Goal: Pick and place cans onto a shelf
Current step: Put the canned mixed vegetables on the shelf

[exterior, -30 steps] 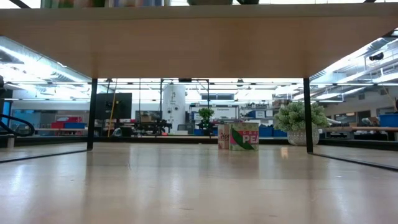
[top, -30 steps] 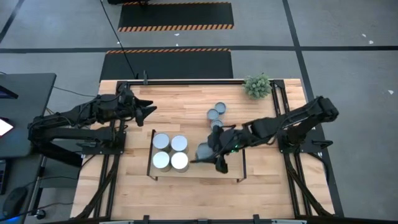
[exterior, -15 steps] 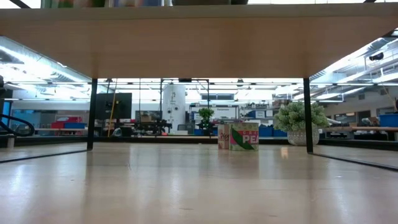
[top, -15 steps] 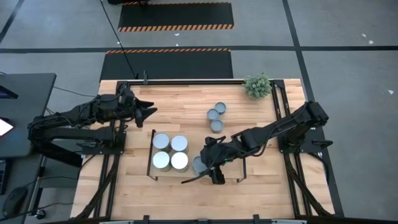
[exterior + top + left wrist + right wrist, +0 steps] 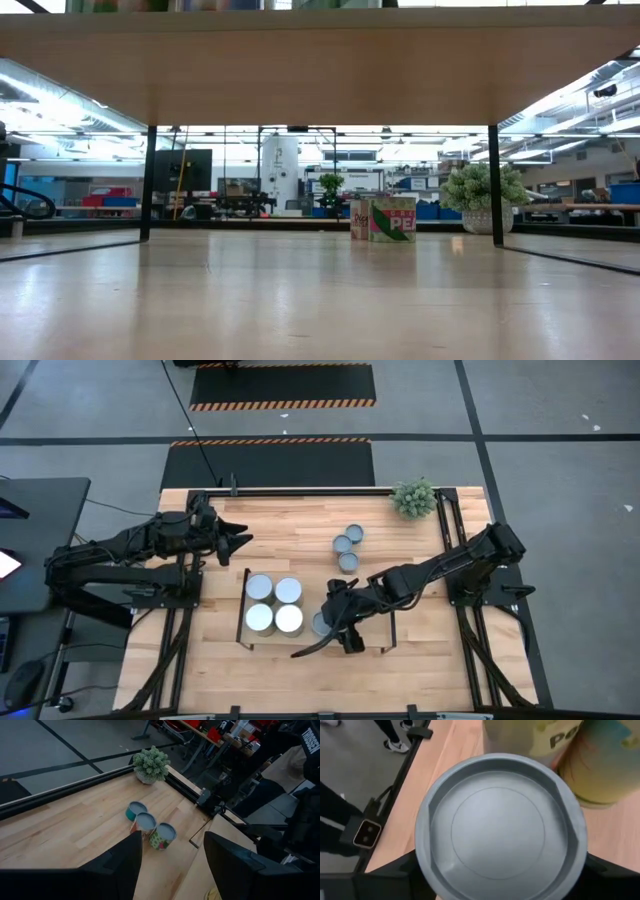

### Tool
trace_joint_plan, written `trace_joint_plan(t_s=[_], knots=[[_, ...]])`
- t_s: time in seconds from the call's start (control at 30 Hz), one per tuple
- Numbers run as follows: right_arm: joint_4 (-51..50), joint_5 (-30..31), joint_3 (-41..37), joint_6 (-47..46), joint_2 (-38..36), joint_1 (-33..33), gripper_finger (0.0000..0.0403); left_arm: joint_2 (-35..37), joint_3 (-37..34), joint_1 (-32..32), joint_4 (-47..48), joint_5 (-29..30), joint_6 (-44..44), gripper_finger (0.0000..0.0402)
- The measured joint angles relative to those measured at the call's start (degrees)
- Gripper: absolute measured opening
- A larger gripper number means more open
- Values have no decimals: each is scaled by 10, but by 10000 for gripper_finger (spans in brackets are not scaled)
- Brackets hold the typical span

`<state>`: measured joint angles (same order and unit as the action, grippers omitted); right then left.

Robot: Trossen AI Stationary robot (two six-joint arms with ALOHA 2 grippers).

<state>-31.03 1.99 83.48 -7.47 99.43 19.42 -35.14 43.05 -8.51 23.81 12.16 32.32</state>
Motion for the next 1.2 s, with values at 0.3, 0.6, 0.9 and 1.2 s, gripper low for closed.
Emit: trace_joint_plan(t_s=[0.3,0.6,0.9,1.2], knots=[[-19,-16,-1,4,0,-14,368,0,0,0,0,0,-7,220],[-99,-23,40,30,0,-26,383,0,0,0,0,-9,-16,220],[-150,12,55,27,-1,-29,381,0,0,0,0,-9,-16,220],[-191,93,54,47,-1,-44,372,0,0,0,0,-9,-16,220]])
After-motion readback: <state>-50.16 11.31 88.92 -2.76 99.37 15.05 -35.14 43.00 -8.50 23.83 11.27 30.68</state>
